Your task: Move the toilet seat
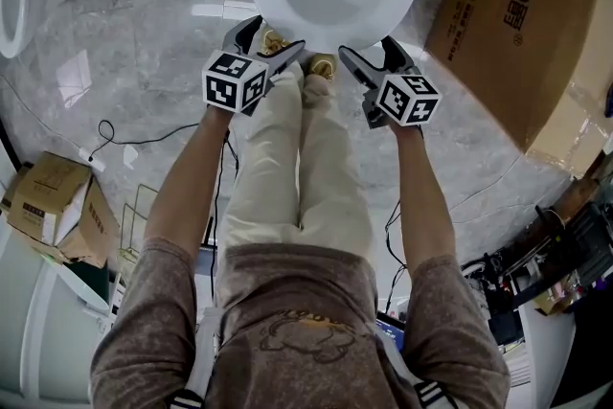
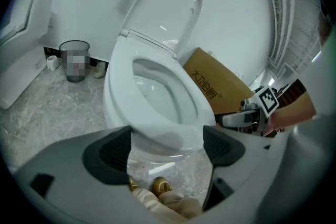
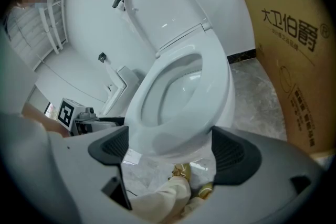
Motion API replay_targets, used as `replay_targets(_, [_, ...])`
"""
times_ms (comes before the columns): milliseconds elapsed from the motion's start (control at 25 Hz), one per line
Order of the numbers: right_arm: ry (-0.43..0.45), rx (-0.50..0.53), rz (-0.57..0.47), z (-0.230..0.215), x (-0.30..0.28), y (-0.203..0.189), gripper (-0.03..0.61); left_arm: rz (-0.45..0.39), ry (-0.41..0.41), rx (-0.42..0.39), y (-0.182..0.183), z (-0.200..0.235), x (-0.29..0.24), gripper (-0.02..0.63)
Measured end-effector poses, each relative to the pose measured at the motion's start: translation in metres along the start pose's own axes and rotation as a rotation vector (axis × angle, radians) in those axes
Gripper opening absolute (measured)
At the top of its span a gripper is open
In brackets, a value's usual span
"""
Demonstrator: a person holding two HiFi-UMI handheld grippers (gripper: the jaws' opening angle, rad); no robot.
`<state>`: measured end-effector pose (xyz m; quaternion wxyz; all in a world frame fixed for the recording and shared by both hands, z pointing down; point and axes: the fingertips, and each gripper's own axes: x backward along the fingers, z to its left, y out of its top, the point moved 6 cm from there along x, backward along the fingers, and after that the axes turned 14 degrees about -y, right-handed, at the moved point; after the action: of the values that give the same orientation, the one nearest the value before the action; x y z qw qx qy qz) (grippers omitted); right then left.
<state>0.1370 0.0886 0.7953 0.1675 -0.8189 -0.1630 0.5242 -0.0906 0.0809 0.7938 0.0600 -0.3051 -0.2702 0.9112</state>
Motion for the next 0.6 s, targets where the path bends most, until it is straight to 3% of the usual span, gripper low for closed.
replay_targets(600, [0.048, -0.022, -0.066, 0.027, 0.061, 0.041, 0.491, -0.106, -0.029, 0.009, 0.048, -0.047, 0.040, 0.424])
